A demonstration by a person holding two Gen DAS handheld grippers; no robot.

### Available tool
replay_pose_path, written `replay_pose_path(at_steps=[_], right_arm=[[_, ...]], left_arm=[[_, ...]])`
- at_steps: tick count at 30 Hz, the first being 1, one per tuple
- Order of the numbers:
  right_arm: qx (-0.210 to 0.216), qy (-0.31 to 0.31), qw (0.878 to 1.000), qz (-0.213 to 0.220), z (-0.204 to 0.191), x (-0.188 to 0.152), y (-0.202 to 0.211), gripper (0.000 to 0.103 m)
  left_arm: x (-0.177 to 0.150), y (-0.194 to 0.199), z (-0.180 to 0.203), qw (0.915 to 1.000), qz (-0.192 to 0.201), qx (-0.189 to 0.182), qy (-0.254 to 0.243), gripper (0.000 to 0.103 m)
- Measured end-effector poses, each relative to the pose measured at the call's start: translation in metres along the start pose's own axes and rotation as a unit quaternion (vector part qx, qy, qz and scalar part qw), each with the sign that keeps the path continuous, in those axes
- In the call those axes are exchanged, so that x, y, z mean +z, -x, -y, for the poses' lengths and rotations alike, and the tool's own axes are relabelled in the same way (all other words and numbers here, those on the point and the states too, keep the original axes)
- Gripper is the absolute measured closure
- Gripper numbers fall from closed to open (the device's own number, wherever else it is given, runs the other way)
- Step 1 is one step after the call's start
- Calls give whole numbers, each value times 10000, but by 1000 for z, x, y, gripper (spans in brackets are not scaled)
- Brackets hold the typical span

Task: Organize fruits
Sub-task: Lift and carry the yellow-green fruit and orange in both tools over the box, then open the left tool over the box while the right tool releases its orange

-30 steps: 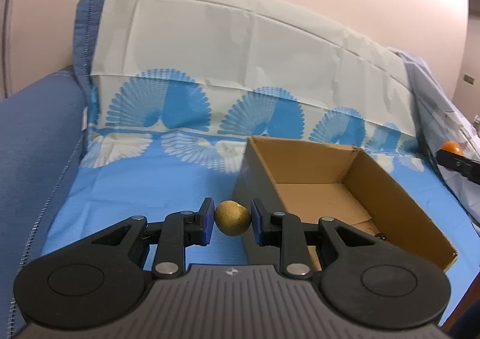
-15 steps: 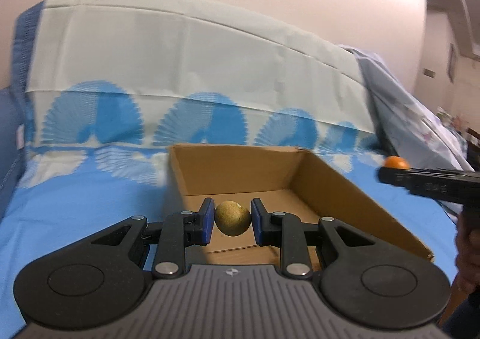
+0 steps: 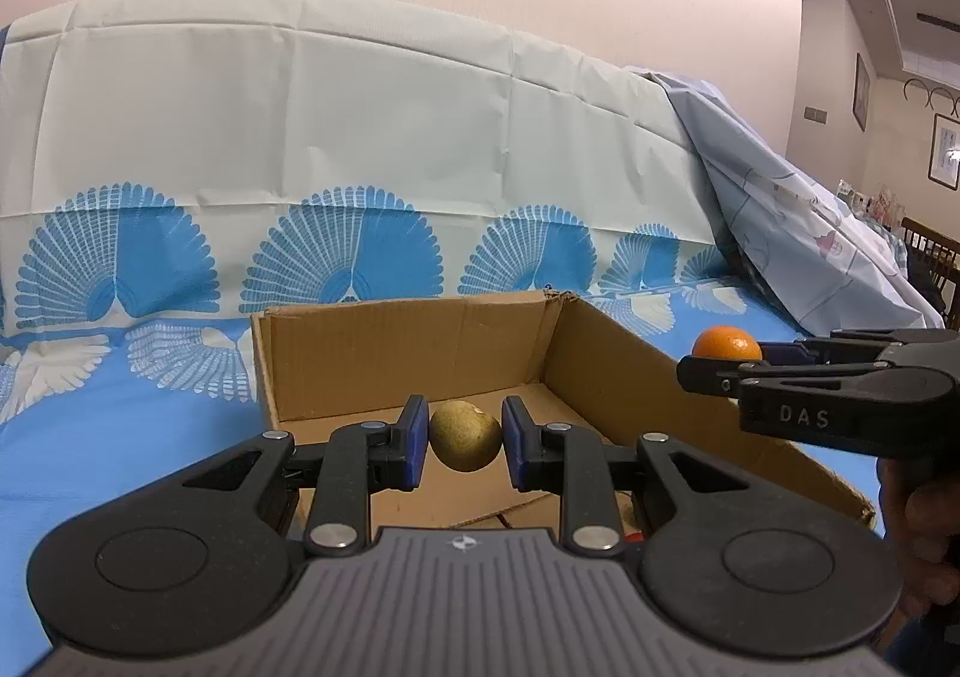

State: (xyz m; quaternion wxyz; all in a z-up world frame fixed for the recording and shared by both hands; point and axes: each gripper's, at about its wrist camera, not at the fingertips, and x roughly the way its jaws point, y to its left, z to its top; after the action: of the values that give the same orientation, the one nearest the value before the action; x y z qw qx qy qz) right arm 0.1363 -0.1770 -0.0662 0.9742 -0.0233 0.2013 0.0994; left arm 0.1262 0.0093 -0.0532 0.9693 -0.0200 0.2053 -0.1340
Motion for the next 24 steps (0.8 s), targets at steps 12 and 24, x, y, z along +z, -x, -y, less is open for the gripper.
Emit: replay_pose_path(at_steps=[12,24], right_arm=[[-89,-101,9997,-190,-6,1,-17,62],[-130,-118,9995,-262,-9,-1,-19,29]], left_arm=[[2,-3,5,9998,-40,-24,-190,74],[5,-4,3,9999,-33,-25,-115,53]])
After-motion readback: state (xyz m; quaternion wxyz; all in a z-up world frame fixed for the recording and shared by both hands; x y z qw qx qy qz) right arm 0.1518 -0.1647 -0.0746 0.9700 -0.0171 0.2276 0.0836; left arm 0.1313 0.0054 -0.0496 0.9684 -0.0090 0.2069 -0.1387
